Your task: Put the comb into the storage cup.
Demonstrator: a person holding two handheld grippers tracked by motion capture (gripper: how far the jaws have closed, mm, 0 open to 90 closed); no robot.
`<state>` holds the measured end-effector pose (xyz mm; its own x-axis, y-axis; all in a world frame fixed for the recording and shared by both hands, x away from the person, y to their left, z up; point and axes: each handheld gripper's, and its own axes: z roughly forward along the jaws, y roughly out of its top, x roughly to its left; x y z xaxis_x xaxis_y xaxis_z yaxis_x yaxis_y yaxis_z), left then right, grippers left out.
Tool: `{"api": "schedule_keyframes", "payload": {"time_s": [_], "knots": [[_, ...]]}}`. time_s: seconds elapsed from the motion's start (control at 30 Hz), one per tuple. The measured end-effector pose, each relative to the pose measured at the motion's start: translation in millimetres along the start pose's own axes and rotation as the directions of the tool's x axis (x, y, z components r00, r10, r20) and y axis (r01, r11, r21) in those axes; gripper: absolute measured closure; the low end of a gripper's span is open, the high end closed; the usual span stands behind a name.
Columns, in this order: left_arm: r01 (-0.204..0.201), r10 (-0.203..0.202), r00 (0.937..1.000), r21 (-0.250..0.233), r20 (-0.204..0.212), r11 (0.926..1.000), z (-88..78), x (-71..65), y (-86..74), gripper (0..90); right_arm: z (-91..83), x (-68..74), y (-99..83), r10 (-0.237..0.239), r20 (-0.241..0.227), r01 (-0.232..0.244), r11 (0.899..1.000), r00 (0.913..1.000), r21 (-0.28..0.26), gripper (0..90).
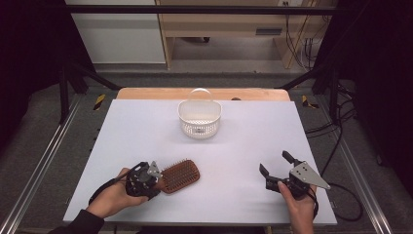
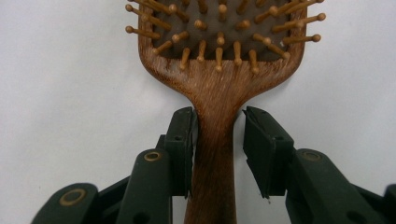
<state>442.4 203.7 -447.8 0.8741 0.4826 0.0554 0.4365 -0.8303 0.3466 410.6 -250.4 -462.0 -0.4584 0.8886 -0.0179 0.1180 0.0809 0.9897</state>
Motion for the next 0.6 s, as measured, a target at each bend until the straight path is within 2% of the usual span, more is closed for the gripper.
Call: {"api": "schedule_keyframes", "payload": {"time_s": [0.3,0.4,0.6], "knots": [[0.001,-0.003,0.9993,0.060,0.038,0.9982,2.8,3.1,8.7,69.3,0.3,-0.4,-0.1,0.010,-0.007,-0.010,1.000,0.9999,-0.001,6.7],[0.005,-0.007,0.9995,0.059,0.032,0.9983,2.8,2.3,8.8,71.3,0.2,0.6,0.1,0.008,-0.012,-0.008,1.000,0.9999,0.000,6.7],[-0.008,0.008,0.9999,0.012,-0.007,0.9999,0.1,-4.0,3.0,72.1,0.4,0.3,0.3,0.013,-0.014,-0.013,1.000,0.9998,-0.002,6.7]]}}
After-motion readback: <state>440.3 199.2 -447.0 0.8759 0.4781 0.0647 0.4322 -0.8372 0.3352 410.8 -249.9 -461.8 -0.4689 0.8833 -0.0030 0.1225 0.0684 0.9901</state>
